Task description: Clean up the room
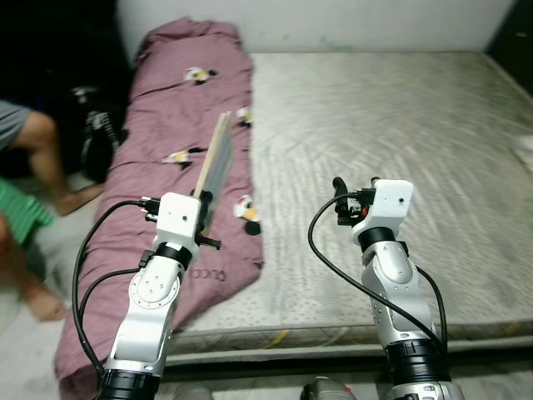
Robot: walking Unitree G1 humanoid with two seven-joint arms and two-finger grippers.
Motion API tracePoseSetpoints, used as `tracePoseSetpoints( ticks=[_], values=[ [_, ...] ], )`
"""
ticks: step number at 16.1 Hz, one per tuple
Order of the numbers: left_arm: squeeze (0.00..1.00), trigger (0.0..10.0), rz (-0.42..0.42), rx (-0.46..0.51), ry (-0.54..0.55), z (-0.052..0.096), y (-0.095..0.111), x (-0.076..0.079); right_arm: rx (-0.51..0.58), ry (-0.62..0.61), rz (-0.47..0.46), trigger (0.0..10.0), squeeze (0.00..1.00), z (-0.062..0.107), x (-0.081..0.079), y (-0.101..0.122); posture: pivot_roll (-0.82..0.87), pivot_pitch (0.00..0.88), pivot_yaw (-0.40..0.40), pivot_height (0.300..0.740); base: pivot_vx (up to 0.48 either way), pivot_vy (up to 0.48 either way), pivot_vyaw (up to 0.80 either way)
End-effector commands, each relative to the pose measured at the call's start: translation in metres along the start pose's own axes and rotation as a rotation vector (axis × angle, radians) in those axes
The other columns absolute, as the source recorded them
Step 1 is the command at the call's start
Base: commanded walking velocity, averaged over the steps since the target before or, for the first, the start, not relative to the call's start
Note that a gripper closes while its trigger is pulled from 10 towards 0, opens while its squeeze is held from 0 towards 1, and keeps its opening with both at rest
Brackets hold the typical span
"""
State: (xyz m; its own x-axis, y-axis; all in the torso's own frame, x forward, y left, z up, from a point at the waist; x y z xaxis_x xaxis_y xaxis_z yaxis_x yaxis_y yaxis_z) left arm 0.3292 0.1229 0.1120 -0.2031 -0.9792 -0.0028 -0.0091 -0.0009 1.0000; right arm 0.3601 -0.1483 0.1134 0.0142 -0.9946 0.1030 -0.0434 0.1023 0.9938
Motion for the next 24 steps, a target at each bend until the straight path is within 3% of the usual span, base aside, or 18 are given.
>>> tracePoseSetpoints(
  ticks=[1, 9, 13, 18, 24],
  values=[
    [0.0, 10.0, -0.005, 0.05, -0.014, 0.0, 0.013, 0.002, -0.001, -0.006, 0.004, 10.0, 0.0, 0.001, 0.002, 0.0, 0.01, 0.0, 0.003, 0.74, 0.0, -0.45, 0.0],
    [0.0, 10.0, 0.003, 0.052, -0.018, 0.0, 0.011, 0.006, -0.008, 0.006, -0.004, 10.0, 0.0, 0.0, 0.003, -0.002, 0.01, 0.0, -0.015, 0.74, 0.0, -0.447, -0.05],
    [0.0, 10.0, 0.013, 0.045, -0.004, 0.002, 0.008, 0.004, 0.005, 0.059, 0.04, 10.0, 0.0, 0.0, -0.005, 0.0, 0.0, 0.0, -0.023, 0.74, 0.0, -0.435, 0.12],
    [0.0, 10.0, 0.026, 0.042, -0.031, 0.001, 0.006, 0.013, -0.009, 0.022, 0.034, 10.0, 0.0, 0.001, 0.005, -0.004, -0.01, 0.0, -0.013, 0.74, 0.0, -0.405, 0.1],
    [0.0, 10.0, 0.087, 0.061, -0.065, 0.003, 0.01, 0.015, -0.021, 0.022, 0.037, 10.0, 0.0, 0.003, 0.004, -0.007, -0.01, 0.0, -0.018, 0.74, 0.0, 0.0, 0.0]
  ],
)
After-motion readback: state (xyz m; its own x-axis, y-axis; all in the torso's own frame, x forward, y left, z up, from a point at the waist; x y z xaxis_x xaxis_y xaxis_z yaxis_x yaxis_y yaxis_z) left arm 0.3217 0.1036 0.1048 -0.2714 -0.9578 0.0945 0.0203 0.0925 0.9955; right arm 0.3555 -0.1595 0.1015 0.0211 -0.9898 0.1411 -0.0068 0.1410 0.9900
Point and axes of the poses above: a point about 5 cm out from each wrist's last joint towards the gripper, its own z axis pointing back from the gripper into the wrist, its own y axis along the axis of the wrist's last joint, x = y × z, the point moved 6 cm from there along -z, pointing out of the wrist towards the gripper, and after that the axes turned 9 degrees about z, right-handed, at the moved point
